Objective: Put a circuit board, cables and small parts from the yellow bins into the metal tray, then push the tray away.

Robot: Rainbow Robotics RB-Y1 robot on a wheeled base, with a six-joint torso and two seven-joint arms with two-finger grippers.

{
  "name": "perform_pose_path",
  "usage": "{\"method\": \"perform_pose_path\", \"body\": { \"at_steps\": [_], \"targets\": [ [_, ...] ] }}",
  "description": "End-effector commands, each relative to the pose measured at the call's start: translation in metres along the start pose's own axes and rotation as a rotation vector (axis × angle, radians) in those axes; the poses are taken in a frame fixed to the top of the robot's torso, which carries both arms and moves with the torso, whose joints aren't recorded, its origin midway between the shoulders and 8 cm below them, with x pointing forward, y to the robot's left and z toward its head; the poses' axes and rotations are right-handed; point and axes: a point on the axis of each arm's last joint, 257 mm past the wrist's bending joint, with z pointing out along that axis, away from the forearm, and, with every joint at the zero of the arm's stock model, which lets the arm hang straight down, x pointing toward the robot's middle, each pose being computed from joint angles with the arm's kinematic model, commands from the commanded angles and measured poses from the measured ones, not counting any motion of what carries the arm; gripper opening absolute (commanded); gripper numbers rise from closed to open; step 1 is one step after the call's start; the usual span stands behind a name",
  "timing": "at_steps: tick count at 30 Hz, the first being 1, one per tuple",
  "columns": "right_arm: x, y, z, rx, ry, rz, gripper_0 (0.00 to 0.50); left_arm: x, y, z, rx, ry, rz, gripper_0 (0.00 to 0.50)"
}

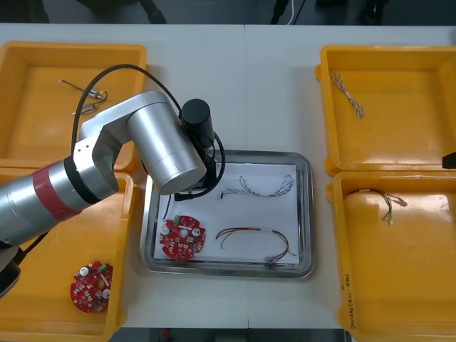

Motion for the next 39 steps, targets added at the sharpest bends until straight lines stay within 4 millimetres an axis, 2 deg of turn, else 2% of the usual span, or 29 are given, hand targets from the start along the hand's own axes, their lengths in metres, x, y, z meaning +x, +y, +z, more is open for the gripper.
{"method": "perform_pose_path", "body": {
  "at_steps": [1, 5, 6, 7, 8, 9, 10, 12, 13, 17, 29, 35, 39],
  "targets": [
    [-0.001, 0.002, -0.007, -0.01, -0.025, 0.044, 0.5, -0.009, -0.024, -0.007, 0.046, -0.041, 0.005, 0.0],
    [-0.001, 0.003, -0.007, -0.013, -0.023, 0.04, 0.5, -0.007, -0.023, -0.003, 0.044, -0.037, -0.001, 0.005],
    [-0.001, 0.003, -0.007, -0.013, -0.023, 0.04, 0.5, -0.007, -0.023, -0.003, 0.044, -0.037, -0.001, 0.023],
    [-0.001, 0.004, -0.007, -0.014, -0.022, 0.038, 0.5, -0.008, -0.023, -0.003, 0.043, -0.038, -0.003, 0.091],
    [-0.001, 0.004, -0.007, -0.014, -0.022, 0.037, 0.5, -0.008, -0.024, -0.004, 0.047, -0.039, -0.005, 0.188],
    [-0.001, 0.004, -0.007, -0.014, -0.022, 0.037, 0.5, -0.008, -0.024, -0.004, 0.047, -0.039, -0.005, 0.188],
    [0.0, 0.004, -0.007, -0.015, -0.021, 0.038, 0.5, -0.009, -0.026, -0.004, 0.053, -0.044, -0.006, 0.341],
    [-0.001, 0.003, -0.007, -0.014, -0.022, 0.04, 0.5, -0.01, -0.026, -0.004, 0.054, -0.047, -0.01, 0.456],
    [0.0, 0.004, -0.006, -0.015, -0.02, 0.042, 0.5, -0.01, -0.026, -0.004, 0.054, -0.049, -0.013, 0.496],
    [-0.001, 0.003, -0.007, -0.014, -0.02, 0.041, 0.5, -0.012, -0.023, -0.007, 0.048, -0.046, -0.021, 0.5],
    [-0.001, 0.002, -0.007, -0.01, -0.023, 0.044, 0.5, -0.024, -0.02, -0.046, 0.073, -0.042, -0.044, 0.5],
    [-0.001, 0.002, -0.007, -0.01, -0.023, 0.046, 0.5, -0.038, -0.003, -0.082, 0.074, -0.045, -0.04, 0.5],
    [-0.001, 0.002, -0.007, -0.01, -0.022, 0.045, 0.5, -0.048, 0.02, -0.103, 0.054, -0.035, -0.021, 0.5]
  ]
}}
